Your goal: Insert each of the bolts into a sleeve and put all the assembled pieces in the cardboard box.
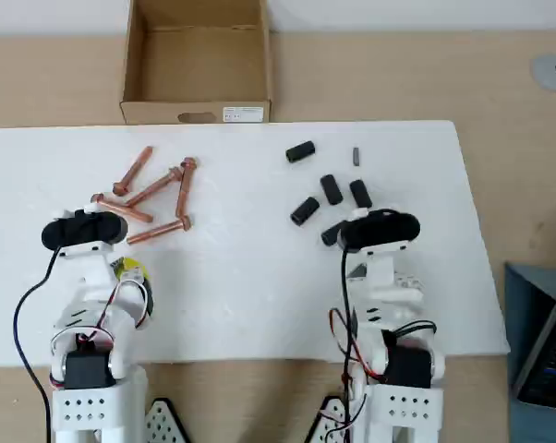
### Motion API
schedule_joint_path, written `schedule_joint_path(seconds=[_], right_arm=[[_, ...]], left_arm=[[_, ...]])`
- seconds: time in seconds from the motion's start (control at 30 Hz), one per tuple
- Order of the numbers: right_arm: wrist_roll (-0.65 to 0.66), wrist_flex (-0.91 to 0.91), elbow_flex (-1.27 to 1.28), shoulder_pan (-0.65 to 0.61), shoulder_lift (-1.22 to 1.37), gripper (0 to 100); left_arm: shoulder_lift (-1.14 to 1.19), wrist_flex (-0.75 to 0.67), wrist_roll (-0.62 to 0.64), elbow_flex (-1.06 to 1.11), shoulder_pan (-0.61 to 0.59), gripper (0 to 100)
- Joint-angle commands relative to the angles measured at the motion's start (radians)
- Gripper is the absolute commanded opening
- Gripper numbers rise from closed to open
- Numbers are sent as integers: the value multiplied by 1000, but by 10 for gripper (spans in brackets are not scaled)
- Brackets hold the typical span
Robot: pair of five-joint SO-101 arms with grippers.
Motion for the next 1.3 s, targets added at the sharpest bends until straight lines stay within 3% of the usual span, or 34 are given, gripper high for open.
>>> schedule_joint_path(seconds=[0.0, 0.8, 1.27], right_arm=[[-2, -15, 1, -13, -111, 10], [0, -92, -10, 8, -113, 12], [91, 91, -363, -62, -47, 12]], left_arm=[[-4, -6, -6, -6, 0, 0], [-4, -6, -2, -20, -2, 0], [1, 0, 0, -222, 2, 0]])
